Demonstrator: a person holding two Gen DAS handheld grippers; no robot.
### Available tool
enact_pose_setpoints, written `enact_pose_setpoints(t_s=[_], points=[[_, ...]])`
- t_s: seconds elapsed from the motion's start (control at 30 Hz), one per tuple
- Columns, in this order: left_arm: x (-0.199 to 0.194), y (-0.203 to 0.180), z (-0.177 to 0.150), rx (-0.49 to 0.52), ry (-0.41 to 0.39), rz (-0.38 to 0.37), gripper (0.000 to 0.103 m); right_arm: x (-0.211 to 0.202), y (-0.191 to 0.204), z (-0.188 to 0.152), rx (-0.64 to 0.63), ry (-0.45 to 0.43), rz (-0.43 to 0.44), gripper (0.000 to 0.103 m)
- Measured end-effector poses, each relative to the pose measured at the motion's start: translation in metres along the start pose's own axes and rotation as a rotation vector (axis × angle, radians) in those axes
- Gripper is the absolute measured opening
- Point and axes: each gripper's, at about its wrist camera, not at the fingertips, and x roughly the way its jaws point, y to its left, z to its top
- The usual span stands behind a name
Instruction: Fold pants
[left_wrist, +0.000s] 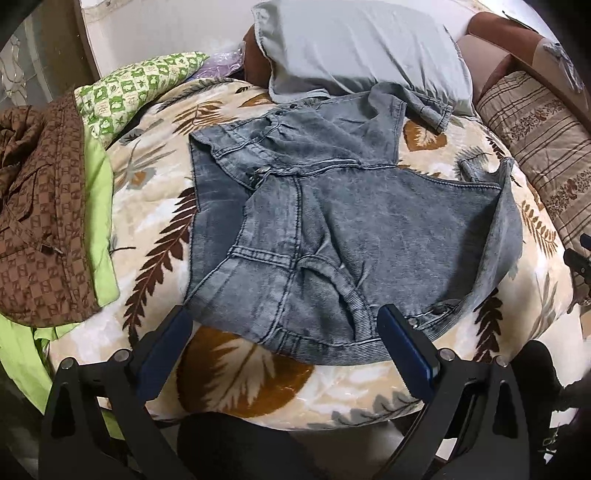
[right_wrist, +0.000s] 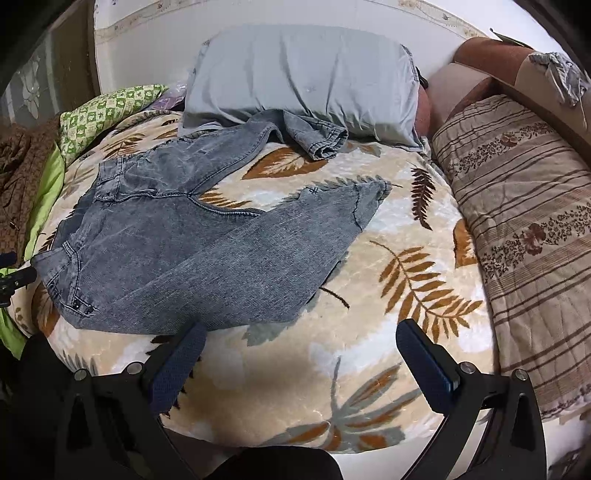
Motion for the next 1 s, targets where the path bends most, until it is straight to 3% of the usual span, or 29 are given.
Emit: enact_pose_setpoints(t_s=[0.27, 1.0], points=[[0.001, -0.017, 0.008, 0.051, 0.016, 0.003, 0.101, 0.000, -0.012, -0.004, 0.050, -0.006, 0.016, 0.103], [0.006, -0.022, 0.008, 0.061, 0.052, -0.042, 0.101, -0.002, -0.020, -0.006, 0.043, -0.010, -0.020, 0.103]])
